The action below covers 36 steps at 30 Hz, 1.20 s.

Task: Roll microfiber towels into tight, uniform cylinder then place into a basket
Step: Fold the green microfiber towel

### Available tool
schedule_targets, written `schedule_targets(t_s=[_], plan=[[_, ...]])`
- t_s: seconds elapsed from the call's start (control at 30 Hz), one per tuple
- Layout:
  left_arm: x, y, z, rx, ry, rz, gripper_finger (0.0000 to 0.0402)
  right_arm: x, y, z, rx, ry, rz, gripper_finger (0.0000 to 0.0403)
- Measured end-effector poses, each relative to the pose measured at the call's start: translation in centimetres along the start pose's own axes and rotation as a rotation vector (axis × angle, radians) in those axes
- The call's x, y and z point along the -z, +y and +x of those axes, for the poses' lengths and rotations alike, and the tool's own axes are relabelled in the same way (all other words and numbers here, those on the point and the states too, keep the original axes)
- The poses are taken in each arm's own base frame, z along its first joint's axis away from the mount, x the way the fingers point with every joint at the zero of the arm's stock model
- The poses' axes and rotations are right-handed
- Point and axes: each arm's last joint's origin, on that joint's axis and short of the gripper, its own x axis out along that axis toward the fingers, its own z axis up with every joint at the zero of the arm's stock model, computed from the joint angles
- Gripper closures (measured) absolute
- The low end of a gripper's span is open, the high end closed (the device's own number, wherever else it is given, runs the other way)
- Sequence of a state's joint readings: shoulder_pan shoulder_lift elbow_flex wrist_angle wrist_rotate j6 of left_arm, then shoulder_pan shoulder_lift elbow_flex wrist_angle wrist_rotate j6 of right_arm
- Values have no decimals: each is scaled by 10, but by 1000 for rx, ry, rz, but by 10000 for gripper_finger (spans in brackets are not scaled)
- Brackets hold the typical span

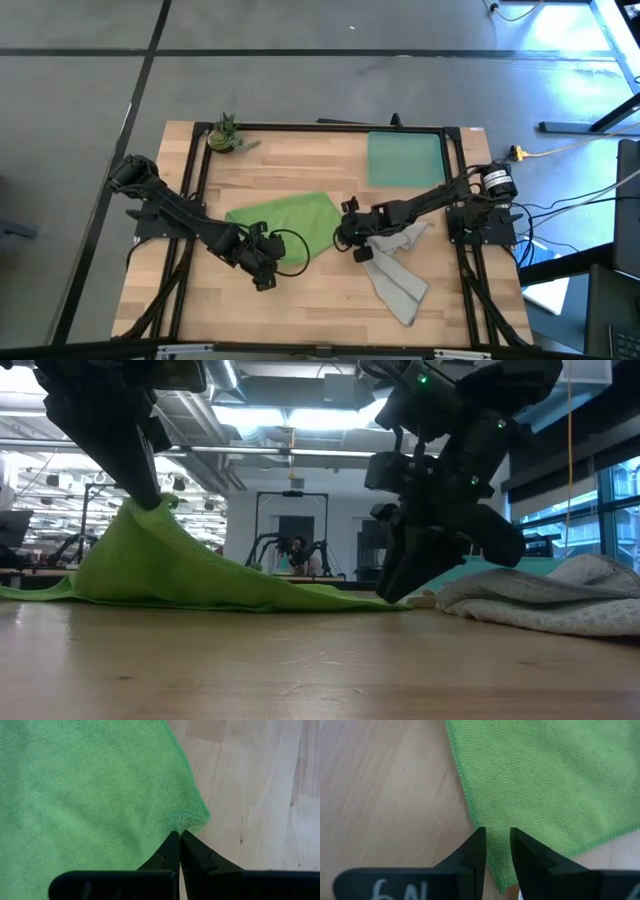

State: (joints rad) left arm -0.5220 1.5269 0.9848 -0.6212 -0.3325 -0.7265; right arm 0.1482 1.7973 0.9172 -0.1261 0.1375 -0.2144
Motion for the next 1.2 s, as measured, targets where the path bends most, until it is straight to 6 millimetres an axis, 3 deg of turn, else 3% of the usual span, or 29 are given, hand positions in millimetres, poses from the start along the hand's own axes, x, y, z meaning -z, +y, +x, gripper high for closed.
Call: schedule_targets(t_s=[0.33,0.47,0.87,1.2], plan=[[0,0,0,0,-1,0,401,6,-16,2,-9,25,149,314],[0,0,0,0,-1,0,401,6,-15,2,-87,12,153,314],[0,0,0,0,-1,0,401,9,-19,3,-76,31,219,314],[0,0,0,0,-1,-4,401,15,-22,23,-78,55,203,314]])
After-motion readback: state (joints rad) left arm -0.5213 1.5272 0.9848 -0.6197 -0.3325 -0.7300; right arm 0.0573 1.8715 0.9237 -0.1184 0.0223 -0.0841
